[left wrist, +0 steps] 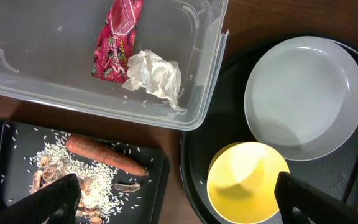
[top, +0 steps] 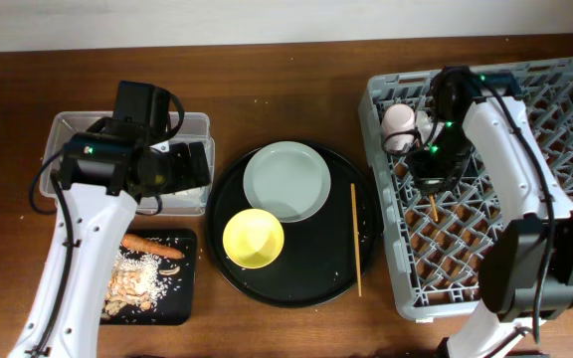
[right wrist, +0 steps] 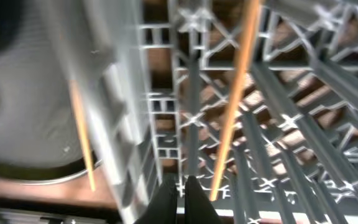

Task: Sort waste into correct bins and load items into the dishwasher rack
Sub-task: 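Carry the chopstick to the dish rack and insert it upright, then return the right gripper to the tray and grasp the second chopstick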

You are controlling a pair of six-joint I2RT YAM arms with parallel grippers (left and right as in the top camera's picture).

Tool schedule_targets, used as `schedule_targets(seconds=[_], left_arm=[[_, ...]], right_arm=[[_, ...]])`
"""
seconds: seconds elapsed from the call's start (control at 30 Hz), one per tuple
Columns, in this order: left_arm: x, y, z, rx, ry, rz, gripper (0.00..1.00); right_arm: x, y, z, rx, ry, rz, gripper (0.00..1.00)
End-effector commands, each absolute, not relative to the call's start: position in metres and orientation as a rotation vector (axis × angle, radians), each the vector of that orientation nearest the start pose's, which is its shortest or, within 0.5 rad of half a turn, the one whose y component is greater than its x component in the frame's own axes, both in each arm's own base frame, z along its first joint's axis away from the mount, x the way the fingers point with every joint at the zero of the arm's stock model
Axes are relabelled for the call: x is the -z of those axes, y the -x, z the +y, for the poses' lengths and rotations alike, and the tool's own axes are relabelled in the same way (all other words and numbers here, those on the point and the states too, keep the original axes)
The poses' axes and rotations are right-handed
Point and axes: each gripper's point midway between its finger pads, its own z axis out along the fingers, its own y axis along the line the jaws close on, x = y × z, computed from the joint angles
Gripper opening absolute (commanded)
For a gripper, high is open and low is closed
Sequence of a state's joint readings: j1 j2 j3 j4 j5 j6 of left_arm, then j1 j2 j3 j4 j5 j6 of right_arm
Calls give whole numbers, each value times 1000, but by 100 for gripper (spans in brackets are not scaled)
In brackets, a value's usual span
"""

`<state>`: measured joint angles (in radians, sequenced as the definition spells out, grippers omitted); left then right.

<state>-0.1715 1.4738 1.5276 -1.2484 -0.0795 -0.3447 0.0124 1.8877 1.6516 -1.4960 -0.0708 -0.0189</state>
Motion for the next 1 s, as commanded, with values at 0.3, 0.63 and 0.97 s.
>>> schedule_targets(seconds=[0.3, 0.63, 0.97], left_arm=[[-223, -322, -39, 20, 276, 2738, 99], [-223, -322, -39, 20, 276, 2739, 99], [-223, -322, -39, 20, 276, 2739, 99]], right_arm=[[-79, -295, -5, 76, -64, 3379, 41], [-79, -293, -5, 80, -88, 3385, 8], [-114, -296, -5, 80, -87, 3390, 4]])
